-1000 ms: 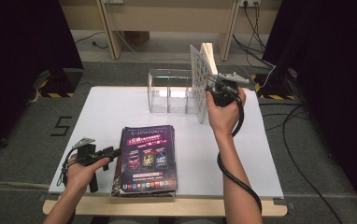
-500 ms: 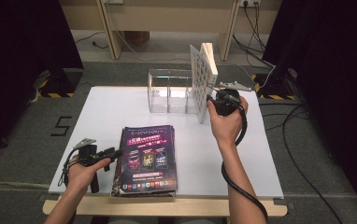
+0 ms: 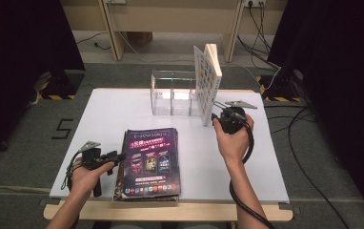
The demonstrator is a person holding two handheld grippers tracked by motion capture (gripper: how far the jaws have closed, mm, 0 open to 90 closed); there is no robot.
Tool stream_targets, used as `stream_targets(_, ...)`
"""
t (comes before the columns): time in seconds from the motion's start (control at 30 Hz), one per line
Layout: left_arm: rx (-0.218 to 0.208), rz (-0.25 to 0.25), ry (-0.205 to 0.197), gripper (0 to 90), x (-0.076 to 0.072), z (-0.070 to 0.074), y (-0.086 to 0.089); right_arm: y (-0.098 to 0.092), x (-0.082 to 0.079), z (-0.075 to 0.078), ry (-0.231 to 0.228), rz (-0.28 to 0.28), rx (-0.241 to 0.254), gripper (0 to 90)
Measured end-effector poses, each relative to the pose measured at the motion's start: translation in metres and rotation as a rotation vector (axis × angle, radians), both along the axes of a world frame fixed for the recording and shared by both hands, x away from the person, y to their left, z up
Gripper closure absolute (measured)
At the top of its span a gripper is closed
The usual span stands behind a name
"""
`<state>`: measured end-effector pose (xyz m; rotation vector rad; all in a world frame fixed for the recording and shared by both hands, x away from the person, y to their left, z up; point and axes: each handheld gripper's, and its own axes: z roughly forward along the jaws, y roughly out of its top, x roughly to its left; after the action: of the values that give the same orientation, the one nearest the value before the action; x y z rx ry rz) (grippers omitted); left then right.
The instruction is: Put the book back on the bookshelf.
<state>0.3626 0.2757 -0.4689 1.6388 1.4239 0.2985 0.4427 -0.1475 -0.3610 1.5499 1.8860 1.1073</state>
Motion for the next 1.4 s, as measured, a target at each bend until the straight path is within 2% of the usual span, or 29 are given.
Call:
stream_targets(0.03, 0.012, 0.005, 0.004, 52.9, 0.001, -0.002, -0.001, 0.000, -0.003, -0.007, 0.017, 0.008, -0.001, 61.4)
stream_targets(0.2, 0.034, 0.019, 0.006, 54.6, 0.005, -0.004, -0.002, 0.002, -0.009, -0.018, 0.049, 0.022, -0.009, 61.4)
stream_targets(0.43, 0.031, 0.032, 0.032, 61.3, 0.013, -0.007, -0.007, 0.007, -0.018, -0.040, 0.111, 0.060, -0.021, 60.4)
stream_targets(0.53, 0.035, 0.036, 0.046, 63.1, 0.016, -0.010, -0.009, 0.009, -0.019, -0.044, 0.118, 0.068, -0.025, 60.4)
stream_targets(0.7, 0.020, 0.010, 0.065, 69.7, 0.021, -0.016, -0.015, 0.016, -0.021, -0.056, 0.153, 0.088, -0.020, 60.3)
stream_targets(0.93, 0.070, 0.000, 0.061, 73.6, 0.023, -0.013, -0.018, 0.022, -0.019, -0.061, 0.165, 0.105, -0.028, 60.0)
stream_targets(0.97, 0.094, -0.006, 0.056, 75.5, 0.023, -0.011, -0.018, 0.025, -0.019, -0.061, 0.171, 0.109, -0.025, 60.0)
stream_targets(1.1, 0.107, -0.013, 0.045, 77.6, 0.025, -0.011, -0.020, 0.033, -0.017, -0.063, 0.177, 0.130, -0.033, 59.7)
stream_targets(1.17, 0.130, -0.024, 0.042, 78.0, 0.027, -0.010, -0.023, 0.037, -0.015, -0.065, 0.184, 0.137, -0.040, 59.7)
stream_targets(1.4, 0.133, -0.035, 0.034, 79.7, 0.030, -0.009, -0.030, 0.048, -0.009, -0.070, 0.212, 0.160, -0.037, 59.6)
